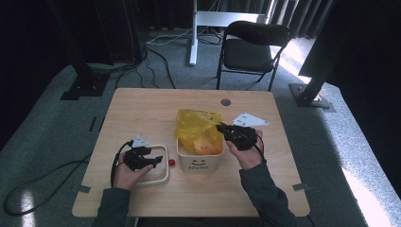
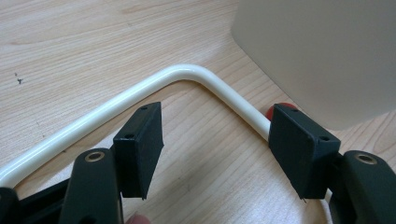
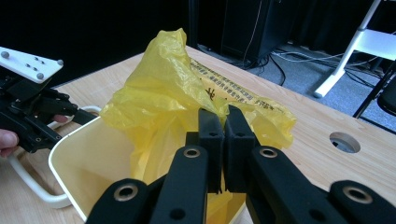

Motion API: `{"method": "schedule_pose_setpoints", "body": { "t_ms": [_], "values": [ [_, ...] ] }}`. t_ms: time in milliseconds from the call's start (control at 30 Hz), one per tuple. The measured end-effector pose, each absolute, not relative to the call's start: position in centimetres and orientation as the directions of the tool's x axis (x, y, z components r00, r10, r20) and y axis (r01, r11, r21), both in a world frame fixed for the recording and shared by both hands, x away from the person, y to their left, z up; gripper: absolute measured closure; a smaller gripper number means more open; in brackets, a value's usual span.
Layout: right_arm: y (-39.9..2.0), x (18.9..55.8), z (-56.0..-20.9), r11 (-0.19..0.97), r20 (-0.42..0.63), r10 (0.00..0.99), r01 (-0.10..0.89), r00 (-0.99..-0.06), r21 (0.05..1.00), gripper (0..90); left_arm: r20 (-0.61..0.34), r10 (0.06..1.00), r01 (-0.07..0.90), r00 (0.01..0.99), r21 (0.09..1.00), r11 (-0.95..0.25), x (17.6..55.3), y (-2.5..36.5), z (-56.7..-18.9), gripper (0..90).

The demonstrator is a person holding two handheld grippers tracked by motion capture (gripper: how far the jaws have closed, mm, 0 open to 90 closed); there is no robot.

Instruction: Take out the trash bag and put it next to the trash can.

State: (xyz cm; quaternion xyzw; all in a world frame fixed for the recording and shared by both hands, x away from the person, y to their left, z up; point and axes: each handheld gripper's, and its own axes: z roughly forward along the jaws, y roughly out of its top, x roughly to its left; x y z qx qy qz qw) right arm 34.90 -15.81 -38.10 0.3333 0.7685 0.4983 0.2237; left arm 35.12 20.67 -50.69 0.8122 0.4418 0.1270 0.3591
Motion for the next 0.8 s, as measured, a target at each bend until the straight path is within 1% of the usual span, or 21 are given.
{"method": "schedule_pose_setpoints", "body": {
  "t_ms": [300, 667, 800],
  "values": [
    [-15.90, 34.91, -37.79, 0.287, -0.018, 0.734, 0.286, -0.679, 0.914, 88.0, -0.095, 0.813, 0.641, 0.575, 0.670, -0.375, 35.32, 20.62, -51.33, 36.1],
    [-16.06, 34.78, -37.39, 0.282, -0.022, 0.735, 0.276, -0.678, 0.919, 87.9, -0.076, 0.819, 0.643, 0.568, 0.662, -0.385, 35.47, 20.54, -51.62, 36.2],
    [-16.11, 34.78, -37.23, 0.275, -0.018, 0.736, 0.275, -0.677, 0.921, 88.0, -0.090, 0.817, 0.651, 0.570, 0.656, -0.382, 35.51, 20.54, -51.69, 36.2]
  ]
}}
